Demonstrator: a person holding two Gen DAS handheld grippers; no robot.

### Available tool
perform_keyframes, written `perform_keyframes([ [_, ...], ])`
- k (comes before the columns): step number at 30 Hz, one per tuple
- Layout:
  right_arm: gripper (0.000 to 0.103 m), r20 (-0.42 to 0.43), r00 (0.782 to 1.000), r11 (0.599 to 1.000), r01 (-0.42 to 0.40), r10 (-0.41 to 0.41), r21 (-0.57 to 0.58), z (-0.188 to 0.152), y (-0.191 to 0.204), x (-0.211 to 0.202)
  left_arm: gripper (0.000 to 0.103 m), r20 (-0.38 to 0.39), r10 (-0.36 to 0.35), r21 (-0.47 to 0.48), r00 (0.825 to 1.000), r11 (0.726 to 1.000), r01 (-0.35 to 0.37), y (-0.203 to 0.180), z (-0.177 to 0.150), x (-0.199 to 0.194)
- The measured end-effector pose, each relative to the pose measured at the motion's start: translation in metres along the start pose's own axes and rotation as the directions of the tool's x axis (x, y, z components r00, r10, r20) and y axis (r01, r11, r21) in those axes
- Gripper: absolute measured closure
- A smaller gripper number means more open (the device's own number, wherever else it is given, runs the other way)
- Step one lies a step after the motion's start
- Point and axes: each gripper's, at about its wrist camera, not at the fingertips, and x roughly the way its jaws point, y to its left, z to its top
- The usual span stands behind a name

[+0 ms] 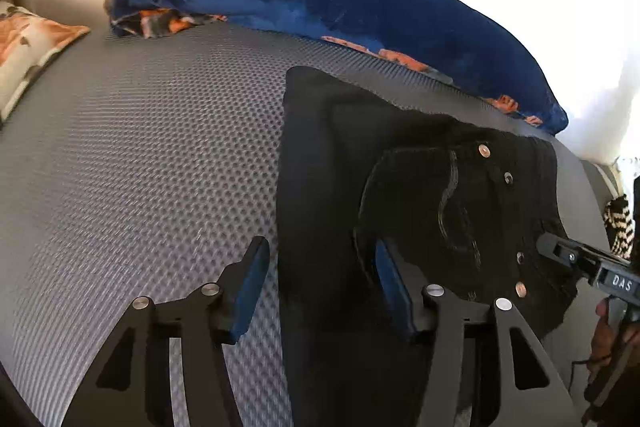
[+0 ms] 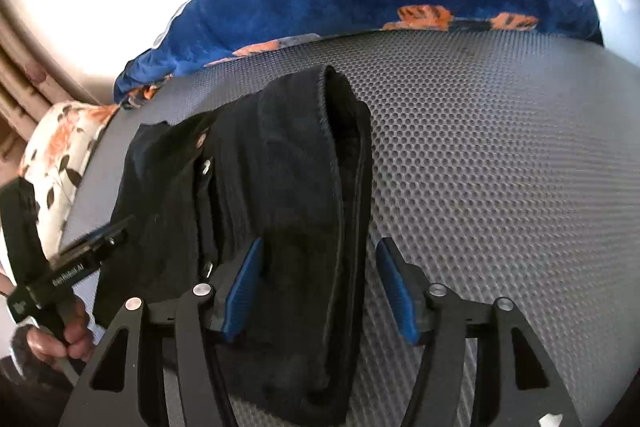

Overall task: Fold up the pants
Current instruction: 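Open both tools and release the folded jeans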

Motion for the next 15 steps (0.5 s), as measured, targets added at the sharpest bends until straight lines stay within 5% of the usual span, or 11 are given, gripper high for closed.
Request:
perform_keyframes([
  [9,0.042,0.035,0.999,0.998,0.035,-0.037,0.047,-0.036,0.008,-0.041,0.036,0.037,0.159,-0.005,0.987,0.987,-0.159,-0.016,-0.044,-0.061],
  [15,0.038,0.05,0.994,0.996,0.093,-0.093,0.008,-0.073,0.032,-0.073,0.027,0.079,0.204,-0.024,0.976,0.979,-0.203,-0.032,-0.083,-0.106],
])
